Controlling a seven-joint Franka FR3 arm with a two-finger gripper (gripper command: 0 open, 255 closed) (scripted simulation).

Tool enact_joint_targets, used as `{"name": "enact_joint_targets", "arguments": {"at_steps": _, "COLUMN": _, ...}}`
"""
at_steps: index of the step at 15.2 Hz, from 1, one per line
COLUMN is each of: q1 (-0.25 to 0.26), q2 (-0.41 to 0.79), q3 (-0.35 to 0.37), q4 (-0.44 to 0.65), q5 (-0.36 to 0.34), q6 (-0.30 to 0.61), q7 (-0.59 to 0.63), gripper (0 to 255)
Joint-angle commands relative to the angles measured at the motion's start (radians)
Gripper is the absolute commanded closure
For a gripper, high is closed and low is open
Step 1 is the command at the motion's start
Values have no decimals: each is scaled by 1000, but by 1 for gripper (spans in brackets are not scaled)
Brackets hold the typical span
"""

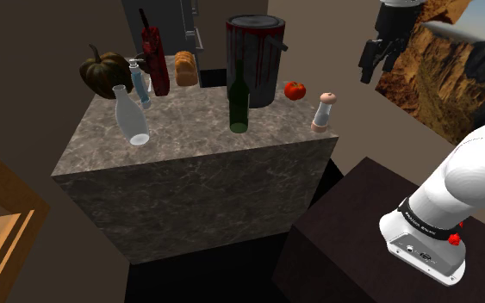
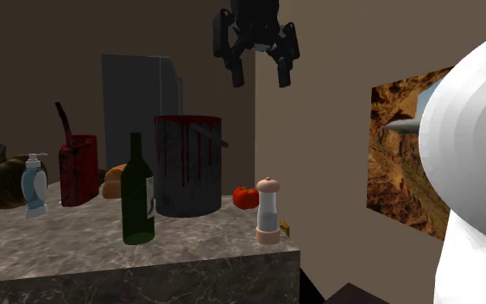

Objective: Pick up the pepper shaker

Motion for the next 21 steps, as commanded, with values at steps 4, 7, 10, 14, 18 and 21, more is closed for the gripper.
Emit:
{"name": "enact_joint_targets", "arguments": {"at_steps": 4, "q1": -19, "q2": 76, "q3": -45, "q4": -5, "q5": -23, "q6": 83, "q7": -32, "gripper": 0}}
{"name": "enact_joint_targets", "arguments": {"at_steps": 7, "q1": -37, "q2": 161, "q3": -88, "q4": 1, "q5": -41, "q6": 163, "q7": -64, "gripper": 0}}
{"name": "enact_joint_targets", "arguments": {"at_steps": 10, "q1": -52, "q2": 255, "q3": -130, "q4": 20, "q5": -53, "q6": 240, "q7": -97, "gripper": 0}}
{"name": "enact_joint_targets", "arguments": {"at_steps": 14, "q1": -68, "q2": 390, "q3": -184, "q4": 63, "q5": -55, "q6": 333, "q7": -142, "gripper": 0}}
{"name": "enact_joint_targets", "arguments": {"at_steps": 18, "q1": -81, "q2": 534, "q3": -234, "q4": 126, "q5": -39, "q6": 412, "q7": -194, "gripper": 0}}
{"name": "enact_joint_targets", "arguments": {"at_steps": 21, "q1": -91, "q2": 647, "q3": -266, "q4": 187, "q5": -14, "q6": 462, "q7": -237, "gripper": 0}}
